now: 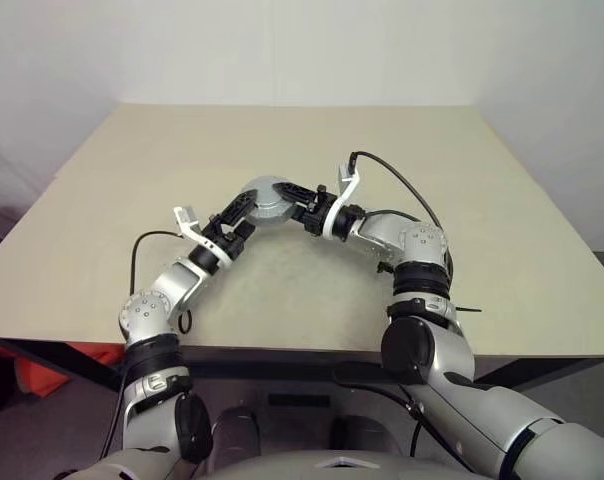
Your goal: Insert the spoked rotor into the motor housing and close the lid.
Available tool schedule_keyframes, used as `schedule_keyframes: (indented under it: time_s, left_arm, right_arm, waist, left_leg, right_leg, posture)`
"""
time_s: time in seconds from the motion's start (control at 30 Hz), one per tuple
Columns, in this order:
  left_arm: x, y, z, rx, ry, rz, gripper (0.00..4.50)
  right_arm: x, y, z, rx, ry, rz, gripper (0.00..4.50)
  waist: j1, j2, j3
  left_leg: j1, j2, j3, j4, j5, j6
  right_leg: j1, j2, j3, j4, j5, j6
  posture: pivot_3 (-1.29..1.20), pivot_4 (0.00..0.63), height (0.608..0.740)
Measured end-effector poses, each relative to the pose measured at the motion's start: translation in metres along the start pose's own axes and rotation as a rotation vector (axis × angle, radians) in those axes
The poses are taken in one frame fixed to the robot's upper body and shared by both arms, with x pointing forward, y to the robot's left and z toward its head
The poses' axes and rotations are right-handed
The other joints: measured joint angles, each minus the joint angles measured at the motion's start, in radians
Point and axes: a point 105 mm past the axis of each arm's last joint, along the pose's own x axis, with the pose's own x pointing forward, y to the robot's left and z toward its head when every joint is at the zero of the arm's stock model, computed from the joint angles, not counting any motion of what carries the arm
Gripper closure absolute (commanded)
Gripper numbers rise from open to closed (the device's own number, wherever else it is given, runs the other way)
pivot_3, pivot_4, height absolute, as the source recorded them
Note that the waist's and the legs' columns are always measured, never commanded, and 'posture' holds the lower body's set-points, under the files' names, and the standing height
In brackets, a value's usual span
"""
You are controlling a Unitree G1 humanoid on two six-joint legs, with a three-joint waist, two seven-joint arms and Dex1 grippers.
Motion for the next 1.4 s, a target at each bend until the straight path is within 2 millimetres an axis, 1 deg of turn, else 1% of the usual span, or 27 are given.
schedule_keyframes:
  time_s: [0.1, 0.13, 0.2, 0.33, 0.37, 0.67, 0.8, 0.9, 0.97, 1.1, 1.17, 1.3, 1.4]
  left_arm:
    - [0.007, 0.003, -0.001, -0.027, 0.005, 0.002, 0.02]
    - [0.008, 0.004, -0.002, -0.032, 0.005, 0.004, 0.19]
    - [0.01, 0.006, -0.004, -0.035, 0.008, 0.008, 0.61]
    - [0.013, 0.002, -0.002, -0.026, 0.001, -0.01, 2.01]
    - [0.013, 0.003, -0.002, -0.037, -0.002, -0.013, 2.23]
    - [0.012, 0.003, -0.001, -0.042, -0.009, -0.015, 2.24]
    - [0.011, 0.004, 0.001, -0.033, -0.017, -0.004, 2.24]
    - [0.004, 0.016, 0.005, -0.02, -0.042, 0.058, 2.24]
    - [-0.001, 0.025, 0.009, -0.016, -0.072, 0.105, 2.24]
    - [-0.013, 0.038, 0.032, 0.04, -0.179, 0.197, 2.24]
    - [-0.021, 0.041, 0.046, 0.07, -0.243, 0.227, 2.24]
    - [-0.042, 0.047, 0.077, 0.108, -0.379, 0.309, 2.24]
    - [-0.054, 0.052, 0.091, 0.12, -0.44, 0.373, 2.24]
  right_arm:
    - [-0.001, -0.003, -0.004, -0.009, 0.012, -0.019, 2.38]
    - [-0.002, -0.004, -0.004, -0.011, 0.011, -0.023, 2.38]
    - [-0.002, -0.004, -0.003, -0.018, 0.008, -0.025, 2.38]
    - [-0.003, -0.007, -0.002, -0.016, -0.002, -0.042, 2.38]
    - [-0.004, -0.007, -0.002, -0.015, -0.004, -0.038, 2.38]
    - [-0.002, -0.006, -0.002, -0.028, -0.007, -0.036, 2.38]
    - [-0.002, -0.009, 0.001, -0.04, -0.035, -0.031, 1.1]
    - [-0.001, -0.013, 0.012, -0.092, -0.109, -0.08, 0.09]
    - [-0.004, -0.019, 0.024, -0.147, -0.171, -0.141, 0.09]
    - [-0.009, -0.035, 0.038, -0.206, -0.249, -0.253, 0.09]
    - [-0.01, -0.039, 0.04, -0.212, -0.26, -0.275, 0.09]
    - [-0.011, -0.039, 0.041, -0.219, -0.264, -0.27, 0.09]
    - [-0.012, -0.039, 0.042, -0.221, -0.268, -0.268, 0.09]
  waist:
    - [0.001, 0.0, 0.0]
    - [0.001, 0.0, 0.0]
    - [0.001, 0.0, 0.0]
    - [0.001, 0.0, 0.0]
    - [0.001, 0.0, 0.0]
    - [0.001, -0.001, 0.0]
    - [0.002, -0.001, 0.0]
    - [0.0, -0.001, 0.0]
    - [0.0, -0.001, 0.0]
    - [-0.001, -0.001, 0.0]
    - [-0.003, -0.001, 0.0]
    - [-0.003, -0.001, 0.001]
    - [-0.001, -0.002, 0.001]
  left_leg:
    - [0.0, 0.0, 0.0, 0.001, 0.0, 0.0]
    - [0.0, 0.0, 0.0, 0.001, 0.0, 0.0]
    - [0.0, 0.0, 0.0, 0.001, 0.0, 0.0]
    - [0.0, 0.0, 0.0, 0.001, 0.0, 0.0]
    - [0.0, 0.0, 0.0, 0.001, 0.0, 0.0]
    - [0.0, 0.0, 0.0, 0.001, 0.0, 0.0]
    - [-0.001, 0.0, -0.001, 0.002, 0.0, 0.0]
    - [0.0, 0.0, -0.001, 0.003, 0.0, 0.0]
    - [-0.001, 0.0, -0.001, 0.004, 0.0, 0.0]
    - [-0.001, 0.0, -0.001, 0.004, 0.0, 0.0]
    - [-0.001, 0.0, -0.001, 0.004, 0.0, 0.0]
    - [-0.001, 0.0, -0.001, 0.004, 0.0, 0.0]
    - [-0.001, 0.0, -0.002, 0.005, 0.0, 0.0]
  right_leg:
    - [0.0, 0.0, 0.0, 0.0, 0.001, 0.001]
    - [0.0, 0.0, 0.0, 0.0, 0.001, 0.002]
    - [0.0, 0.0, 0.0, 0.0, 0.001, 0.002]
    - [0.0, 0.0, 0.0, 0.0, 0.001, 0.002]
    - [0.0, 0.0, 0.0, 0.0, 0.001, 0.002]
    - [0.0, 0.0, 0.0, 0.0, 0.001, 0.002]
    - [0.0, 0.0, 0.0, 0.001, 0.001, 0.002]
    - [0.001, 0.0, 0.0, 0.001, 0.001, 0.002]
    - [0.001, 0.0, 0.0, 0.001, 0.001, 0.002]
    - [0.001, 0.0, 0.0, 0.001, 0.001, 0.003]
    - [0.001, 0.0, 0.0, 0.001, 0.002, 0.003]
    - [0.001, 0.0, 0.0, 0.001, 0.002, 0.003]
    - [0.001, 0.0, 0.0, 0.002, 0.002, 0.003]
  posture:
    - [0.0, 0.0, 0.74]
    - [0.0, 0.0, 0.74]
    - [0.0, 0.0, 0.74]
    - [0.0, 0.0, 0.74]
    - [0.0, 0.0, 0.74]
    - [0.0, 0.0, 0.74]
    - [0.0, 0.0, 0.74]
    - [0.0, 0.0, 0.74]
    - [0.0, 0.0, 0.74]
    - [0.0, 0.0, 0.74]
    - [0.0, 0.0, 0.74]
    - [0.0, 0.0, 0.74]
    - [0.0, 0.0, 0.74]
